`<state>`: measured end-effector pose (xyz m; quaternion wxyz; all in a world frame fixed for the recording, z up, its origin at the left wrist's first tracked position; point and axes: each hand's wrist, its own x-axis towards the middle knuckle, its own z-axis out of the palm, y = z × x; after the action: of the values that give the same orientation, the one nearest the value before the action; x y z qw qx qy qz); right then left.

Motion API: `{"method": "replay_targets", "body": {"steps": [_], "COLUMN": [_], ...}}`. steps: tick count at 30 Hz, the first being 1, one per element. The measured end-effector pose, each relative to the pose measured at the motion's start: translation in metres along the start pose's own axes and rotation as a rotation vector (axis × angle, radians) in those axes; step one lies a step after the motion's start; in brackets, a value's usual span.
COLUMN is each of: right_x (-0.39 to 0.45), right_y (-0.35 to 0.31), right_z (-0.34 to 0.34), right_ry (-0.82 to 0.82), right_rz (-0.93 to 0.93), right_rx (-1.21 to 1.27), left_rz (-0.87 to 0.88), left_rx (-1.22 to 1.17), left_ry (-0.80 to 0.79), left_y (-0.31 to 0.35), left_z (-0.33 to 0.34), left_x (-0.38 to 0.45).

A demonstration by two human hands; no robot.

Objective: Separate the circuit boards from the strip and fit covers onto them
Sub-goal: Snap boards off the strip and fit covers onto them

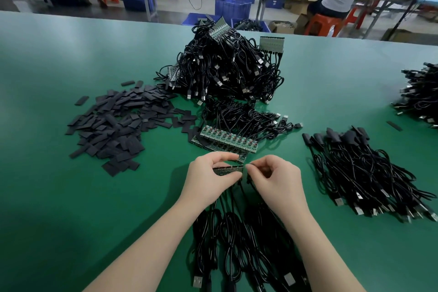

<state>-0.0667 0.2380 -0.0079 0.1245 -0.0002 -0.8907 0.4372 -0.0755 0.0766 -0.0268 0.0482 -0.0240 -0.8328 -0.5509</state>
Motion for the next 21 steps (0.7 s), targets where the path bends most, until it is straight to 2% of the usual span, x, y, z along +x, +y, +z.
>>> {"method": "replay_targets", "body": {"steps": [3, 6, 9, 13, 15, 17, 19, 21], "right_x": [0.005, 0.007, 0.005, 0.002, 0.003, 0.007, 0.011, 0.013], "right_y": [-0.005, -0.026, -0.057, -0.091, -0.103, -0.107, -0.101, -0.087], "right_z": [-0.013, -0.027, -0.035, -0.030, -0.023, -0.014, -0.003, 0.011], "right_ry": [0.205, 0.390, 0.352, 0.200, 0.127, 0.093, 0.084, 0.025], "right_rz": [-0.006, -0.102, -0.223, -0.288, -0.193, -0.009, 0.173, 0.362], "right_rx": [0.008, 0.164, 0.360, 0.566, 0.866, 1.169, 1.225, 1.139], "left_rz": [0.023, 0.066, 0.160, 0.323, 0.436, 0.569, 0.672, 0.682], "left_rx": [0.044, 0.131, 0.171, -0.039, -0.086, -0.028, 0.153, 0.382], "left_ry": [-0.018, -0.008, 0.113, 0.443, 0.582, 0.713, 0.825, 0.831], "left_y": [-0.002, -0.002, 0.001, 0.007, 0.009, 0.010, 0.010, 0.010], "left_z": [0.001, 0.005, 0.003, -0.008, -0.015, -0.022, -0.028, -0.030], "left_x": [-0.003, -0.005, -0.003, -0.005, -0.004, -0.002, 0.000, 0.000]}}
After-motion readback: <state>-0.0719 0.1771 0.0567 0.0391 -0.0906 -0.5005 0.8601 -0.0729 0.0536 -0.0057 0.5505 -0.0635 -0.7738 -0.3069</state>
